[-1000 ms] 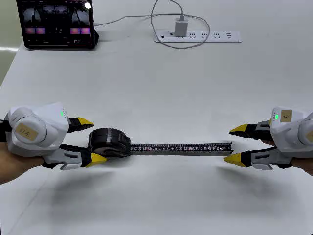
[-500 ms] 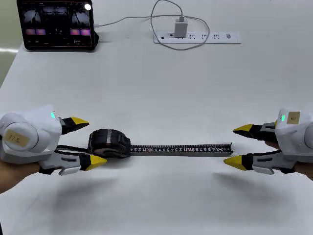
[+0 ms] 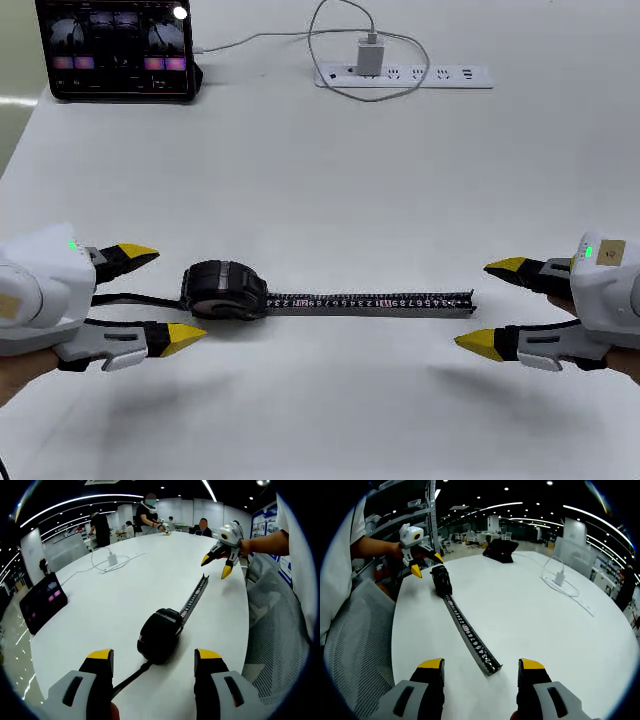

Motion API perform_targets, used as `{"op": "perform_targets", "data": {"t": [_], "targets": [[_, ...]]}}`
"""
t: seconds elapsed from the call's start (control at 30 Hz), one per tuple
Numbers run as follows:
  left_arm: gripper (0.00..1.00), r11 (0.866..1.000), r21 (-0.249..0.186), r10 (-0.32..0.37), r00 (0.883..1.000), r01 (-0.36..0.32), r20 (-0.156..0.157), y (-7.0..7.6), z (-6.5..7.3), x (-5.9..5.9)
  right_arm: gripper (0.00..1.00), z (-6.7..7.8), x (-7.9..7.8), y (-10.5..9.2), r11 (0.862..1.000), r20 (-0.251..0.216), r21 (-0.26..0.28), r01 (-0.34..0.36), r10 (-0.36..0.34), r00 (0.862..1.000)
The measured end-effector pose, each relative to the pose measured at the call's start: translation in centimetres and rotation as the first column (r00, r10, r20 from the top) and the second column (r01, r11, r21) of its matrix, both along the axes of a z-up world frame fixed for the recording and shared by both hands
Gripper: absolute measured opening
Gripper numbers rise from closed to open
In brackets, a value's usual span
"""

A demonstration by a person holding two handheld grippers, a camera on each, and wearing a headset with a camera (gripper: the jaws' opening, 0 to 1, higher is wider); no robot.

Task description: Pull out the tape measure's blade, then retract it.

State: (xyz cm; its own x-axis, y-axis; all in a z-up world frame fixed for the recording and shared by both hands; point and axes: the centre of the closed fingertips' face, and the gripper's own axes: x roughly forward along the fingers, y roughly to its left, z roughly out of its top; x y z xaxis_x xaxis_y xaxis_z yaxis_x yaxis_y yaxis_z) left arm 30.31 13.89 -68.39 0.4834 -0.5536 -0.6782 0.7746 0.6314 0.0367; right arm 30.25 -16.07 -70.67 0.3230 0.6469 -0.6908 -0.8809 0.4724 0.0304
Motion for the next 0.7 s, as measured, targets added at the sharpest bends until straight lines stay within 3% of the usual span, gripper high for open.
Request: {"op": "perform_targets", "data": {"t": [0.33,0.5,0.7], "targets": [[0.68,0.993,-0.066,0.1,0.995,-0.1,0.006,0.6,0.4,-1.1,0.66,0.1,-0.7,-0.4,0.998,-0.002,0.023,0.061,-0.061,0.998],[0.71,0.991,-0.069,0.121,0.992,-0.119,0.024,0.9,0.3,-1.5,0.69,0.1,-1.5,-0.5,0.996,0.004,0.034,0.078,-0.079,0.997],[0.74,0.988,-0.075,0.134,0.991,-0.133,0.02,0.9,0.1,-2.2,0.75,0.0,-2.2,-0.6,0.995,0.005,0.037,0.097,-0.097,0.995]]}}
